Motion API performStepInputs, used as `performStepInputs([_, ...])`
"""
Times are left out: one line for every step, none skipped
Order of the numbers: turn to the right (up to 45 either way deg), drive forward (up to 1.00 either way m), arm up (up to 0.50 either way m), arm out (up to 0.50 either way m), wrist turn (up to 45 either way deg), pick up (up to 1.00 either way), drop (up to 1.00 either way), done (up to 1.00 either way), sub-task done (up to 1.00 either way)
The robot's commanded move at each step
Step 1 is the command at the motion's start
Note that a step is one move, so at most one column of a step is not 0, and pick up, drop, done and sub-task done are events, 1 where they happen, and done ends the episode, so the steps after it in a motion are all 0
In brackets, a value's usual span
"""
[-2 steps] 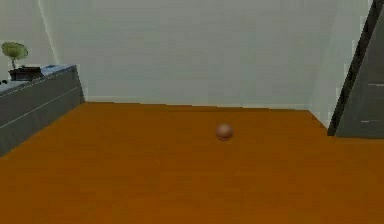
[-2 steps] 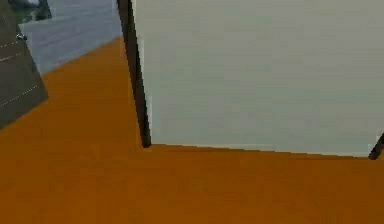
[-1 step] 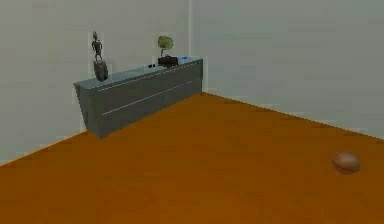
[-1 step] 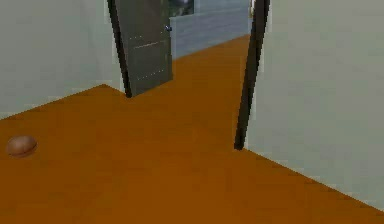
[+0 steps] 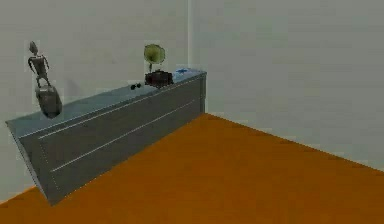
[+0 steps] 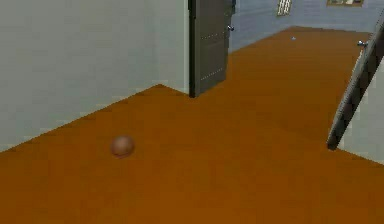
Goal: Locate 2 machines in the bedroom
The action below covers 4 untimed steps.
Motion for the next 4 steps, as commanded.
performStepInputs([0.0,1.00,0.00,0.00,0.0,0.00,0.00,0.00,0.00])
performStepInputs([-6.0,0.00,0.00,0.00,0.0,0.00,0.00,0.00,0.00])
performStepInputs([0.0,0.40,0.00,0.00,0.0,0.00,0.00,0.00,0.00])
performStepInputs([-12.0,0.00,0.00,0.00,0.0,0.00,0.00,0.00,0.00])
